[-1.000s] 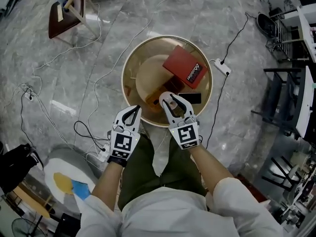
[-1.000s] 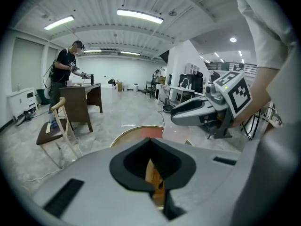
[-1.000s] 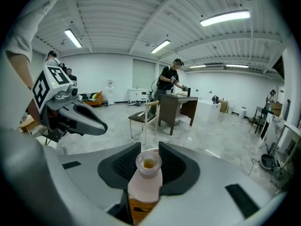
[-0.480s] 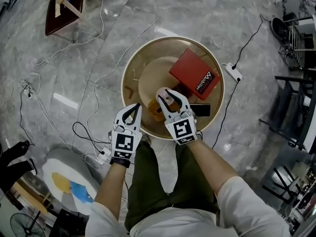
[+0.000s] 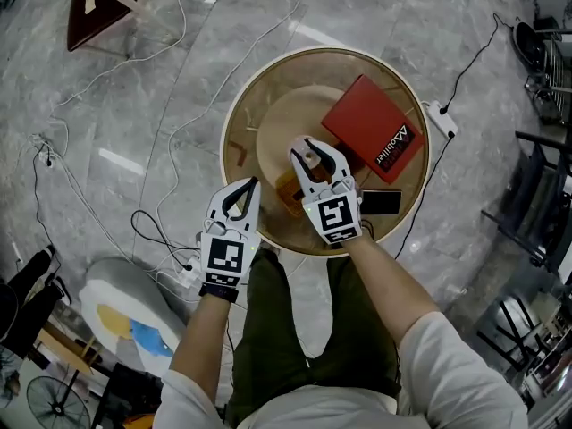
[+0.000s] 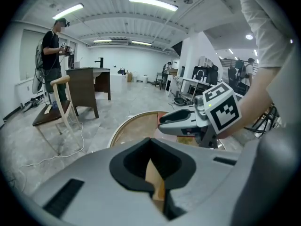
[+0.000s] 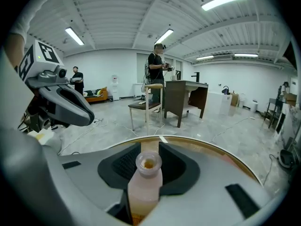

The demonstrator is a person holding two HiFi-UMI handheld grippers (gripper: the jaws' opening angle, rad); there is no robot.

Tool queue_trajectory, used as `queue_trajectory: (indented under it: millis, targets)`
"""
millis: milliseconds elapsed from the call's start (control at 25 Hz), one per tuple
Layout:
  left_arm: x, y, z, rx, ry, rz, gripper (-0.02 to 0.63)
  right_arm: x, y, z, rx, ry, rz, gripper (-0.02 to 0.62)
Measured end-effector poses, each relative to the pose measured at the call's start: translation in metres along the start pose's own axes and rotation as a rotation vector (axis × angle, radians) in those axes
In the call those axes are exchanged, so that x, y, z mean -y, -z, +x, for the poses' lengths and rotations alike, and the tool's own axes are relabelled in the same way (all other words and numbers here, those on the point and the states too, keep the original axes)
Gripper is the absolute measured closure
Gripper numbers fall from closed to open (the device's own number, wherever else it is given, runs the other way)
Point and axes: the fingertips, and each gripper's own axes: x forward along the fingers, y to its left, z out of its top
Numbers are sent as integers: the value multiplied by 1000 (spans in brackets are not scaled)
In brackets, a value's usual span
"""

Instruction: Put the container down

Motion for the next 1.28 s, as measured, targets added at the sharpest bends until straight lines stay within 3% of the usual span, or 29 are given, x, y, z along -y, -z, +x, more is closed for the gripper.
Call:
queue_trajectory:
  millis: [520,1080,1280]
  targets:
    - [-13,18,22,-25,16,-28,598,16,28,50,-5,8,7,456]
    - [-11,32,28,-50,24,-41,598,13,36,54,-8,25,-44,449]
    - [-9,31,28,-45,24,-35,598,14,37,52,-5,18,-37,404]
